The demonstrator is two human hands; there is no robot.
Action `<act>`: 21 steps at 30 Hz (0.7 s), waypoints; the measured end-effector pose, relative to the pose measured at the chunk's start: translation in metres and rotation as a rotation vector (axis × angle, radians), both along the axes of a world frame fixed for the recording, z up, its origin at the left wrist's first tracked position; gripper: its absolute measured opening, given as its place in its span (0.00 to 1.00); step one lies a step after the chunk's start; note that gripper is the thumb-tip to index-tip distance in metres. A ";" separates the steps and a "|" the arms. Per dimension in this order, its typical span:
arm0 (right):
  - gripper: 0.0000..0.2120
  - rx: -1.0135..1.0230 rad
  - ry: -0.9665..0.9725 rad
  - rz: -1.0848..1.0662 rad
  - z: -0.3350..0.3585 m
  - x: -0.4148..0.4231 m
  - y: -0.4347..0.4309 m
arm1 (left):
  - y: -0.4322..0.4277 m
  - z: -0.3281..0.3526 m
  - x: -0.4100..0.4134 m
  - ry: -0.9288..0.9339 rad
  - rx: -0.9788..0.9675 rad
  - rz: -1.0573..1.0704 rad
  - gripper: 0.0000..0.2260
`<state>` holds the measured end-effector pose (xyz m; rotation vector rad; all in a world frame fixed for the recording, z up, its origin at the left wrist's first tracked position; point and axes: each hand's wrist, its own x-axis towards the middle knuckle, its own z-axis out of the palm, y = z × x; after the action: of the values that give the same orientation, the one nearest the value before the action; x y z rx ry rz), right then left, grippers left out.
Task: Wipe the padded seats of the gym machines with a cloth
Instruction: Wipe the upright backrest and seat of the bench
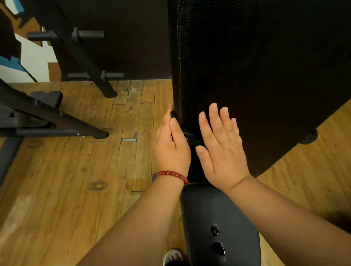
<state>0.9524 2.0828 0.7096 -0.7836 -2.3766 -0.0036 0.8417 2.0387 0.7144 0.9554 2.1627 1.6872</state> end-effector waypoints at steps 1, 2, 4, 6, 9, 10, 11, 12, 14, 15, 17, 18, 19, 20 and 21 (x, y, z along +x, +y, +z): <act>0.27 -0.003 -0.017 0.002 -0.002 0.000 -0.001 | -0.001 -0.004 -0.001 -0.022 -0.025 -0.007 0.18; 0.27 -0.006 -0.034 0.006 -0.005 0.001 -0.002 | -0.002 -0.006 -0.002 -0.052 -0.041 -0.014 0.18; 0.28 -0.007 -0.062 0.014 -0.012 0.002 -0.005 | -0.004 0.000 -0.002 -0.099 -0.020 -0.029 0.16; 0.28 -0.010 -0.085 0.016 -0.018 0.005 -0.006 | -0.006 0.010 0.001 -0.062 0.030 -0.027 0.15; 0.29 -0.002 -0.114 -0.021 -0.025 0.009 -0.007 | -0.004 0.008 0.003 0.014 0.032 -0.002 0.16; 0.30 0.006 -0.124 -0.033 -0.028 0.009 -0.006 | -0.003 0.002 0.004 -0.005 0.010 0.011 0.16; 0.30 0.016 -0.132 -0.040 -0.030 0.010 -0.006 | -0.002 -0.005 0.005 -0.043 -0.017 0.021 0.17; 0.29 0.025 -0.138 -0.043 -0.031 0.010 -0.005 | -0.003 -0.012 0.006 -0.078 -0.042 0.025 0.17; 0.29 0.042 -0.143 -0.041 -0.035 0.009 -0.002 | -0.004 -0.020 0.006 -0.111 -0.056 0.027 0.18; 0.29 0.050 -0.144 -0.041 -0.036 0.008 -0.001 | -0.004 -0.021 0.006 -0.132 -0.046 0.027 0.18; 0.30 0.068 -0.141 -0.042 -0.040 0.007 0.001 | -0.004 -0.015 0.007 -0.161 -0.009 0.031 0.16; 0.30 0.077 -0.137 -0.037 -0.042 0.006 0.002 | -0.003 -0.010 0.008 -0.145 0.013 0.037 0.15; 0.30 0.085 -0.131 -0.034 -0.044 0.006 0.003 | -0.002 -0.005 0.009 -0.112 0.037 0.045 0.15; 0.30 0.093 -0.127 -0.033 -0.045 0.006 0.004 | -0.001 -0.002 0.010 -0.077 0.061 0.057 0.15; 0.30 0.101 -0.123 -0.031 -0.045 0.006 0.005 | 0.001 -0.002 0.011 -0.042 0.072 0.074 0.16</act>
<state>0.9579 2.0881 0.6644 -0.7923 -2.4579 -0.1891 0.8532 2.0399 0.7121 0.8599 2.1489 1.8144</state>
